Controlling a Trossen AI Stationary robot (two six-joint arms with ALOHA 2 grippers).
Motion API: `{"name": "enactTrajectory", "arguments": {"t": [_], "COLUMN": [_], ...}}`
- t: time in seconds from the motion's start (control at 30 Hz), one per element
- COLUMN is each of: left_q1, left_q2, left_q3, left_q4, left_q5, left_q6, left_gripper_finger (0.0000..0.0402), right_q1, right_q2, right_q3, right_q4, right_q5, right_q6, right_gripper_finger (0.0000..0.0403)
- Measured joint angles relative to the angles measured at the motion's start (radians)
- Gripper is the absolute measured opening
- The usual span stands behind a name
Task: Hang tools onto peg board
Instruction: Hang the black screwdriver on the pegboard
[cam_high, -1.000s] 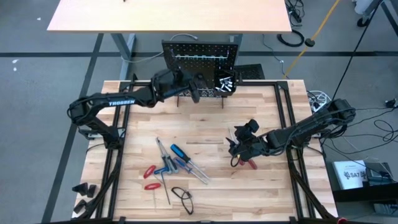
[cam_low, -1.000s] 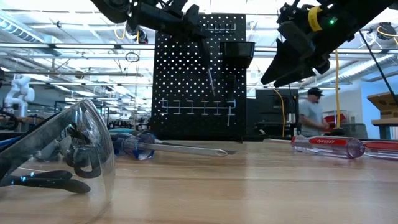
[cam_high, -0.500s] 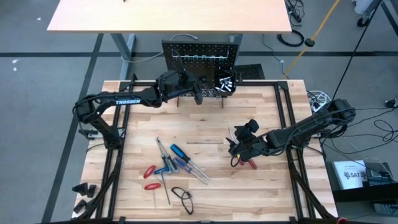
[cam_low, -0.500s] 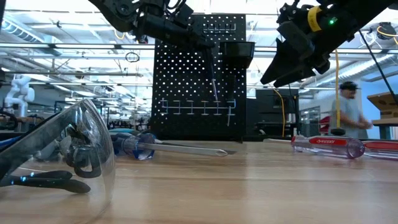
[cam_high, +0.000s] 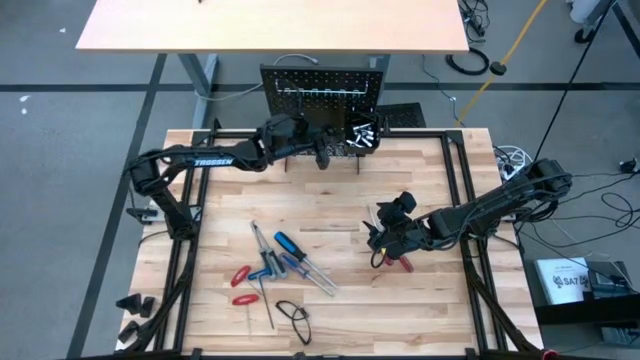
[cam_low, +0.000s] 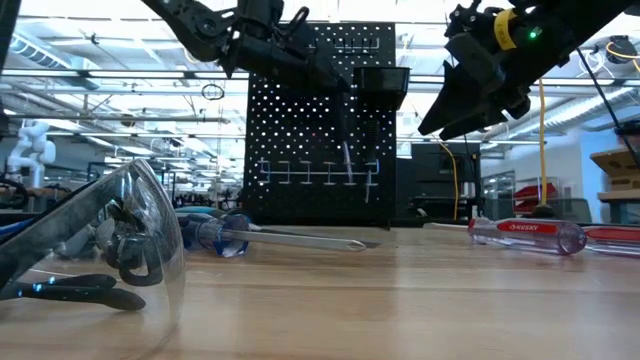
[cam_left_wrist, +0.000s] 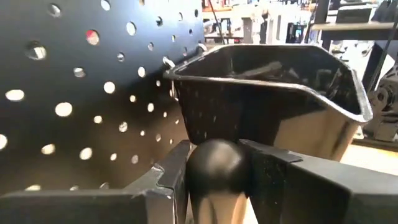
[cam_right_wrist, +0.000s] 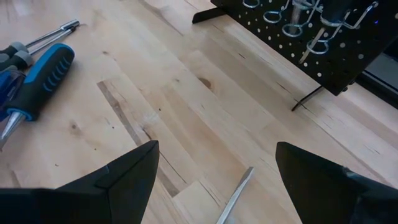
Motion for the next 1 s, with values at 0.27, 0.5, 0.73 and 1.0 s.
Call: {"name": "enactTrajectory", "arguments": {"t": [0.27,0.5,0.73,1.0], "left_q1": [0.003,0.008,0.008,0.004], "left_q2": [0.076,0.123,0.123,0.116], "left_q3": [0.053,0.074,0.074,0.074], "left_q4": [-0.007,-0.026,-0.024,-0.069], "left_q5": [0.009,-0.02,-0.045,-0.047], "left_q6": [0.001,0.002,0.002,0.0], "left_gripper_finger": [0.0118,0.0118,0.0218,0.028], "right_q1": [0.0,0.0,0.0,0.0], "right_q2": [0.0,0.0,0.0,0.0], "right_q3": [0.0,0.0,0.0,0.0], "right_q4": [0.001,-0.001,-0.001,0.0], "right_q5": [-0.004,-0.022,-0.026,-0.026], "right_q6": [0.002,0.002,0.0,0.0], "right_gripper_finger": [0.0315,0.0315,0.0315,0.0315]}}
